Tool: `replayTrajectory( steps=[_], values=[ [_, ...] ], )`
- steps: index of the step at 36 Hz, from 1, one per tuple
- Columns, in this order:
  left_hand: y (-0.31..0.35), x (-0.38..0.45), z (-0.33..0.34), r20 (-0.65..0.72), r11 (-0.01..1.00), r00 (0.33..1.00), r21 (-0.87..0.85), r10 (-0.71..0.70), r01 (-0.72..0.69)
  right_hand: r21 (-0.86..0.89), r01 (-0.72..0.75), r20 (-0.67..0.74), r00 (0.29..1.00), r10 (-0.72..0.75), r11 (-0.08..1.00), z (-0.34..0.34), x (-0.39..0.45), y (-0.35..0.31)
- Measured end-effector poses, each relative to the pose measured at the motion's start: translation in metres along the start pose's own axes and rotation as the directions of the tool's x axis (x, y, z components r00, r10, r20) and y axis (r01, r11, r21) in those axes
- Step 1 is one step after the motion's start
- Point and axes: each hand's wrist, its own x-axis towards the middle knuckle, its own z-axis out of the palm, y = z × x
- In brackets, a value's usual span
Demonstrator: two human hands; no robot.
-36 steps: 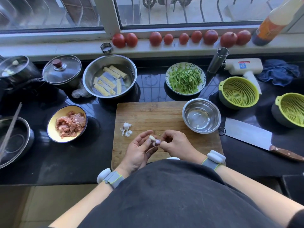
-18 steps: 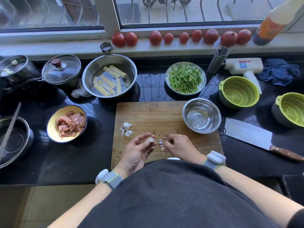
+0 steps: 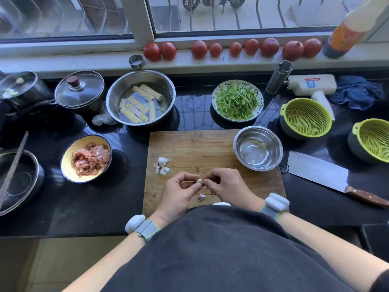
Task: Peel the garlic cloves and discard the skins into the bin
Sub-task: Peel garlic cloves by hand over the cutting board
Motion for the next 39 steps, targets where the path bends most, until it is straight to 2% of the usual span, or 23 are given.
replayTrajectory(
  steps=[16,20,32,39],
  values=[
    [0.005,-0.004,0.003,0.000,0.996,0.999,0.079,0.042,-0.042,-0.085,-0.054,-0.021,0.998,0.052,0.995,0.005,0.001,-0.004],
    [0.007,-0.005,0.004,-0.015,1.000,1.000,0.016,0.018,-0.017,-0.052,-0.102,-0.001,0.995,0.102,0.993,0.007,0.003,-0.003],
    [0.001,-0.001,0.003,-0.022,0.972,0.997,-0.225,-0.080,0.073,0.007,-0.053,0.054,0.997,0.053,0.999,0.007,0.001,-0.003],
    [-0.002,0.001,0.000,-0.015,0.937,0.989,-0.323,-0.148,0.136,-0.049,-0.155,0.010,0.988,0.155,0.987,0.006,0.003,0.010]
  ],
)
